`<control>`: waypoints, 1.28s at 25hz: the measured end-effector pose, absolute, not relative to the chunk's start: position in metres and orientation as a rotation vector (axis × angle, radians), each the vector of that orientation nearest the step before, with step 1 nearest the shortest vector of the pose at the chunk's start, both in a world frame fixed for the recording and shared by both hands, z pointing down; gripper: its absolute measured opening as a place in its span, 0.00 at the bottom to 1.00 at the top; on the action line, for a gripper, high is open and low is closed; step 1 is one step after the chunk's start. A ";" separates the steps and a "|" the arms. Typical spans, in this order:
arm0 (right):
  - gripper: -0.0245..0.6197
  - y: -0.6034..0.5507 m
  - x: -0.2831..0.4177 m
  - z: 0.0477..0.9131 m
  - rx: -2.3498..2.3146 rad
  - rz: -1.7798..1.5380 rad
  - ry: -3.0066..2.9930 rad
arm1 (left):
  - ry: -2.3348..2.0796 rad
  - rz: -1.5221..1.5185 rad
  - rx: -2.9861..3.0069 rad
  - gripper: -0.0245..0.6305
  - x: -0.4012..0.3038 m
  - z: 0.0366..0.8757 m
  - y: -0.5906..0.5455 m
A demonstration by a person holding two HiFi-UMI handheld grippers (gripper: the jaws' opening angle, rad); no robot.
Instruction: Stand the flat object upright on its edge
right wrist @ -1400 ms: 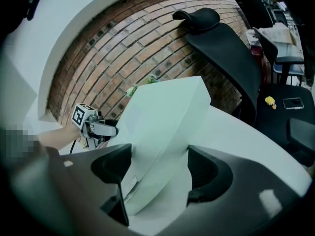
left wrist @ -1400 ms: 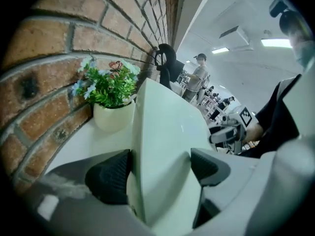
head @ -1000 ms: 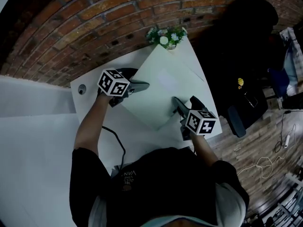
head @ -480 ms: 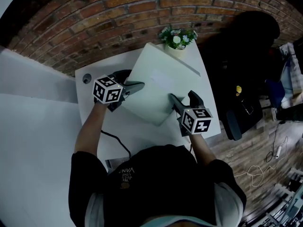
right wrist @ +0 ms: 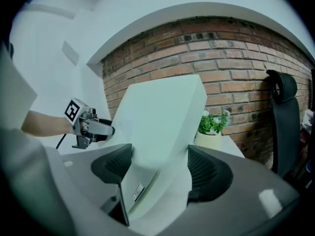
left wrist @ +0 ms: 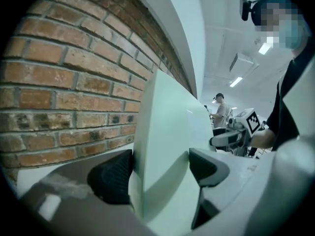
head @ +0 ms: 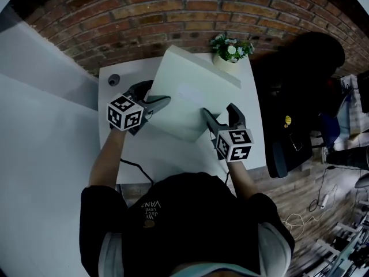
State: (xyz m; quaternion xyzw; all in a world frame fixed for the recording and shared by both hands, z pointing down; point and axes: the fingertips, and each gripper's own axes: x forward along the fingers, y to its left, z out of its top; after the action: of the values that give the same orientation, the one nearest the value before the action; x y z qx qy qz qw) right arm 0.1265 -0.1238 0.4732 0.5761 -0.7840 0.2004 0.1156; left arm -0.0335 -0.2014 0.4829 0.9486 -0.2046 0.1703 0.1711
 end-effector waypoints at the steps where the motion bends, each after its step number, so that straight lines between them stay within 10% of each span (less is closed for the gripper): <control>1: 0.58 -0.126 0.121 0.470 1.677 0.559 -2.303 | -0.603 0.469 2.696 0.60 -0.040 0.481 -0.201; 32: 0.57 -0.212 -0.033 0.398 1.390 0.082 -2.461 | -1.101 0.144 2.726 0.57 -0.210 0.424 -0.231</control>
State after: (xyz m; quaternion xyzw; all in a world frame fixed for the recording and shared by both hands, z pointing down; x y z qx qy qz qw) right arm -0.0330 -0.2125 0.3976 0.4855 -0.8596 0.0287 0.1565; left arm -0.2104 -0.2310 0.4240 0.9216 -0.3721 0.0488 0.0989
